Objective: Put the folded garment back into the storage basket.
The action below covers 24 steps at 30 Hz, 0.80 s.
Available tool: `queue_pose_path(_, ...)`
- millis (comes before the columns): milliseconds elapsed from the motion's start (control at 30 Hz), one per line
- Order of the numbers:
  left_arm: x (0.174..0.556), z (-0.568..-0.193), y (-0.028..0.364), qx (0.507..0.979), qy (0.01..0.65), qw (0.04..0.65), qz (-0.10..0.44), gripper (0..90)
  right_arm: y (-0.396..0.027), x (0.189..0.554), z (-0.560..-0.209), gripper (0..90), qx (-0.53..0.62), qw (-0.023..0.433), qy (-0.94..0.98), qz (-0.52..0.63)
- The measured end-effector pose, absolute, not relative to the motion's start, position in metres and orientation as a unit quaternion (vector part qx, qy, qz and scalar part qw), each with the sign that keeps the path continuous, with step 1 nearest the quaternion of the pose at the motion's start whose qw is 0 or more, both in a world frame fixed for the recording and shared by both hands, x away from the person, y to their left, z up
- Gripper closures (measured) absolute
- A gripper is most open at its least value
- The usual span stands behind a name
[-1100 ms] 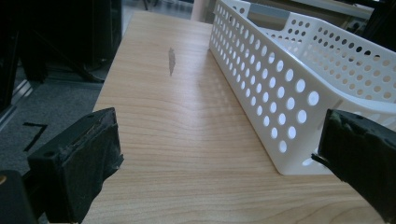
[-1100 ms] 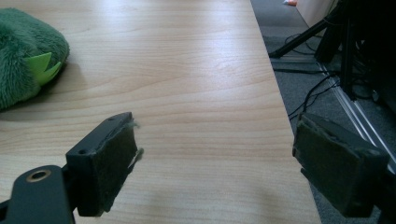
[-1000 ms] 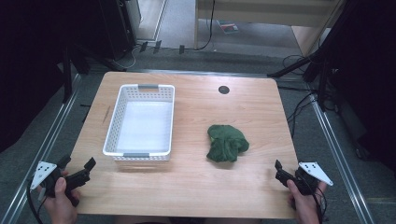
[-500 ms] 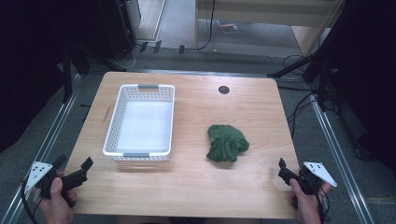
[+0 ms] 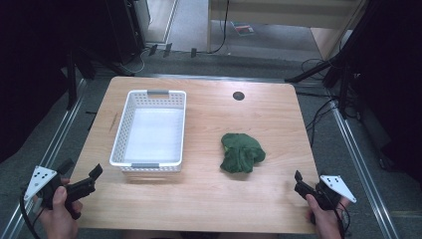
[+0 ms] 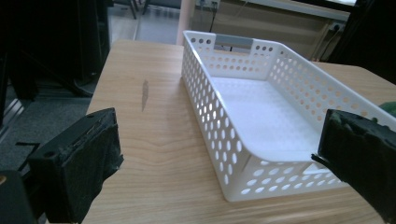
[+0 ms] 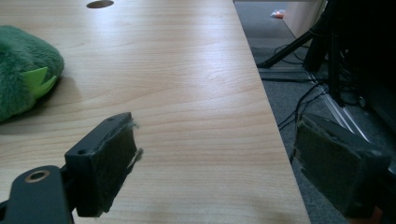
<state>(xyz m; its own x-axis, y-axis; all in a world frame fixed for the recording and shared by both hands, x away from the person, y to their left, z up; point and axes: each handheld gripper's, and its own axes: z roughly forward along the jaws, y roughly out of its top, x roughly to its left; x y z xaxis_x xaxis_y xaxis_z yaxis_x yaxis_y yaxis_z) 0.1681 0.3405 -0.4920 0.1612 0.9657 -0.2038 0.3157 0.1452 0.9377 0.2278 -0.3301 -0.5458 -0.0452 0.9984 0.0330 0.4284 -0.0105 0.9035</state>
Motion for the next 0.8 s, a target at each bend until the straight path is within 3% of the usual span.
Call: queue_pose_path(800, 0.206, -0.461, 0.267, 0.6, 0.546, 0.515, 0.277, 0.0, -0.328, 0.229, -0.546, 13.7, 0.6, 0.372, 0.599, 0.378)
